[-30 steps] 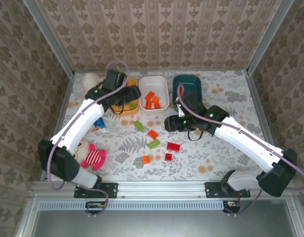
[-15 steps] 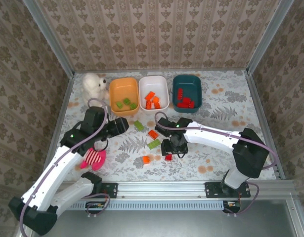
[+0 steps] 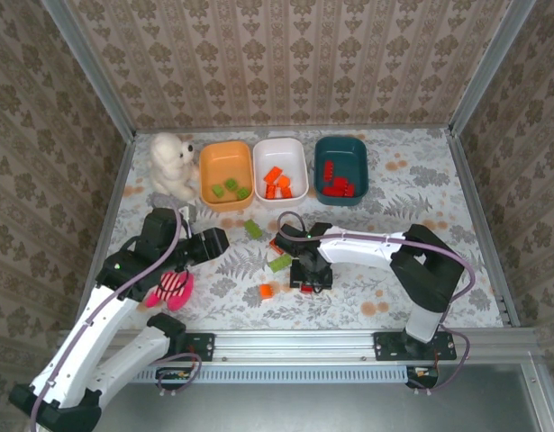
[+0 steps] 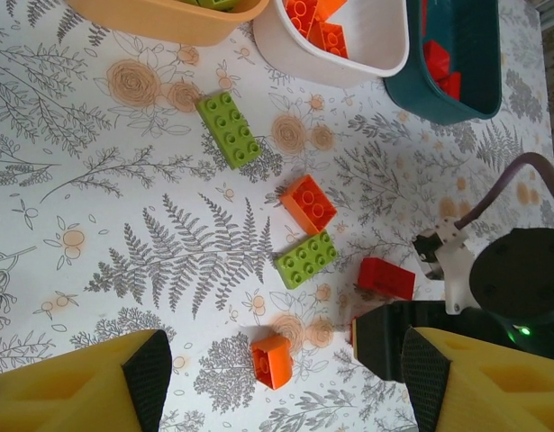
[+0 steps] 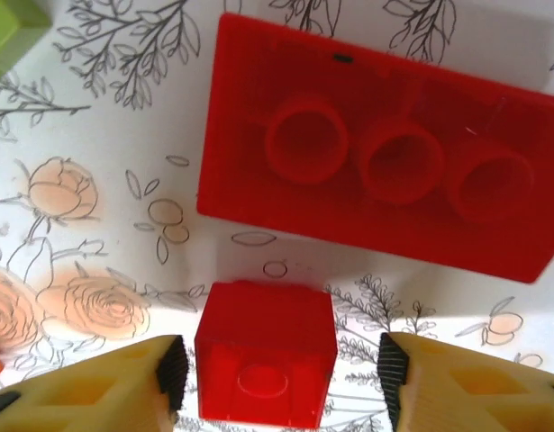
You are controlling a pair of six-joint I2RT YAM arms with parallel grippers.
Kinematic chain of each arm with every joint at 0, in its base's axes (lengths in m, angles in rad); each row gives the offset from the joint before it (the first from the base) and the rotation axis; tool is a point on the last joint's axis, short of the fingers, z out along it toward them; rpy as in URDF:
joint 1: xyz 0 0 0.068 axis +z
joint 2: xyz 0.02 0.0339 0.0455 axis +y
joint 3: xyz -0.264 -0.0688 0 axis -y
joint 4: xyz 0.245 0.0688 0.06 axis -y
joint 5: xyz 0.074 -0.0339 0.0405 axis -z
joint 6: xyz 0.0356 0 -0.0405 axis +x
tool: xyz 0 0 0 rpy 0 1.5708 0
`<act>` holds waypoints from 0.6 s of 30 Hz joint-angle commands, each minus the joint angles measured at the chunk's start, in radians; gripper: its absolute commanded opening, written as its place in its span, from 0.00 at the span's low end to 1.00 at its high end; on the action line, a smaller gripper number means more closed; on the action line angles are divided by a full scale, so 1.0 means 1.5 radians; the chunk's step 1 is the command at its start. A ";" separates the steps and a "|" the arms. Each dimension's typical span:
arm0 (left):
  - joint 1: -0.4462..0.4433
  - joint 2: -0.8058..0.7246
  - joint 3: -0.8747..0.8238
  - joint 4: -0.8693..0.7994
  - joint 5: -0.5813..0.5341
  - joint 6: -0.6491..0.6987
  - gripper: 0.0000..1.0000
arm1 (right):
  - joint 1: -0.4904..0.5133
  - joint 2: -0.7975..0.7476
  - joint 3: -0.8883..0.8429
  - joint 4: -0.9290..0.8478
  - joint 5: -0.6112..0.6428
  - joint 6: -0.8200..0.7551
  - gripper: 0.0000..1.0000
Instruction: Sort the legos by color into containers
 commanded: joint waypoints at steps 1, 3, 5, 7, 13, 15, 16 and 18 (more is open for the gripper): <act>-0.004 -0.007 0.006 -0.013 0.012 0.017 0.72 | 0.005 0.024 0.003 0.009 -0.007 0.025 0.55; -0.004 -0.007 0.005 -0.010 0.012 0.016 0.71 | 0.006 0.030 0.007 0.011 -0.007 0.026 0.48; -0.005 -0.006 0.005 -0.005 0.013 0.014 0.71 | 0.006 0.031 0.007 0.014 -0.007 0.032 0.43; -0.008 -0.006 0.003 -0.001 0.013 0.013 0.71 | 0.007 0.025 0.005 0.014 -0.005 0.035 0.37; -0.021 0.002 -0.003 0.015 0.015 0.011 0.69 | 0.006 -0.049 0.046 -0.037 0.045 0.010 0.26; -0.030 0.009 -0.002 0.030 0.012 0.009 0.69 | -0.006 -0.080 0.093 -0.089 0.086 -0.022 0.26; -0.037 0.017 0.000 0.041 0.011 0.005 0.69 | -0.022 -0.095 0.117 -0.110 0.102 -0.042 0.26; -0.052 0.037 0.005 0.065 0.011 0.001 0.69 | -0.070 -0.112 0.158 -0.129 0.124 -0.086 0.26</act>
